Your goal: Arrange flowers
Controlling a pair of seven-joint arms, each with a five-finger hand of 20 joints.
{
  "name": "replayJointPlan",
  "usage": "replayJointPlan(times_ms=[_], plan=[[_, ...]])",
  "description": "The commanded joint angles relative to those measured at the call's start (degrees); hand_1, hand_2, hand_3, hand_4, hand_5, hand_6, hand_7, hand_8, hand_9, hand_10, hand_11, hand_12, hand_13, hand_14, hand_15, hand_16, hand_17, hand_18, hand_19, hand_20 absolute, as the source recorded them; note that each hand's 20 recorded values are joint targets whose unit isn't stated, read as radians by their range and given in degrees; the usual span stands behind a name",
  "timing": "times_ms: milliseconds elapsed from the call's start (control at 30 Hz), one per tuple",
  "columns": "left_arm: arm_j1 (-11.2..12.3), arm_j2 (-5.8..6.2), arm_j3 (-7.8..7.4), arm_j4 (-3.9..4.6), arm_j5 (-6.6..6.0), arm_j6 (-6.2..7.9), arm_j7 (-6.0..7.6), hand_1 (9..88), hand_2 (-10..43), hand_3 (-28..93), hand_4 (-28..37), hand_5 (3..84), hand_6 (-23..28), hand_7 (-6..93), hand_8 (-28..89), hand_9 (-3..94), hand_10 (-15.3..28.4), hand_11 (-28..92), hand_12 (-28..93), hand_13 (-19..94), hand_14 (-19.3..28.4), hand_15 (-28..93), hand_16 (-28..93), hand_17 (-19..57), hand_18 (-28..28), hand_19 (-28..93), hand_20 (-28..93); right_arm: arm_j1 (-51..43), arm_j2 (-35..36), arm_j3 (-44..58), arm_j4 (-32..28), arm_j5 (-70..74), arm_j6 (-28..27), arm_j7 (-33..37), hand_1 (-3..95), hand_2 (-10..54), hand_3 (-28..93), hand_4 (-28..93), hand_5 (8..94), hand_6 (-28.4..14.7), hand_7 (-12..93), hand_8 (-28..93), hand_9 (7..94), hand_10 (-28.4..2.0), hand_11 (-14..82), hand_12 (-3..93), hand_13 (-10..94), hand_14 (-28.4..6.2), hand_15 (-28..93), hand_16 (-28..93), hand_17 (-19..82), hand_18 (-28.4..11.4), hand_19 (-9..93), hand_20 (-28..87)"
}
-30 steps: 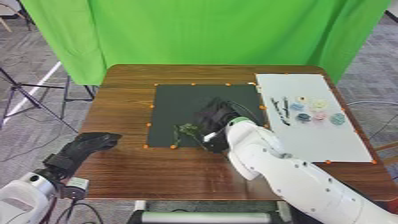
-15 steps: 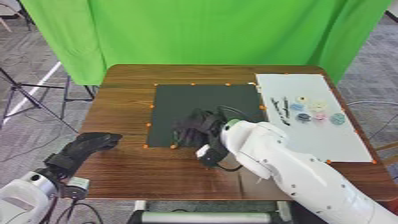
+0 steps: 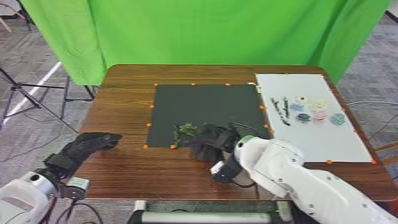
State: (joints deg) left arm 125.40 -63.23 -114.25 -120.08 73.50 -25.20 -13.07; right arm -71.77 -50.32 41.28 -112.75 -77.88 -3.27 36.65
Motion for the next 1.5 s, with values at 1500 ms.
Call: replayJointPlan(times_ms=[1500], plan=[[-1.40, -0.08, 1.37, 0.93, 0.08, -1.83, -0.72, 23.7, 1.8, 58, -19.4, 42.7, 7.2, 9.4, -4, 38.1, 16.6, 13, 12, 29, 18.3, 12, 0, -0.5, 11.6, 11, 11, 12.54, -4.66, -8.48, 8.87, -16.93, -10.02, -9.59, 27.4, 8.2, 51, -9, 64.3, -4.1, 8, -6, 63.6, -14.4, 7.9, 10.6, 93, -6.0, 44, 31, 64, -13.1, 93, 32]])
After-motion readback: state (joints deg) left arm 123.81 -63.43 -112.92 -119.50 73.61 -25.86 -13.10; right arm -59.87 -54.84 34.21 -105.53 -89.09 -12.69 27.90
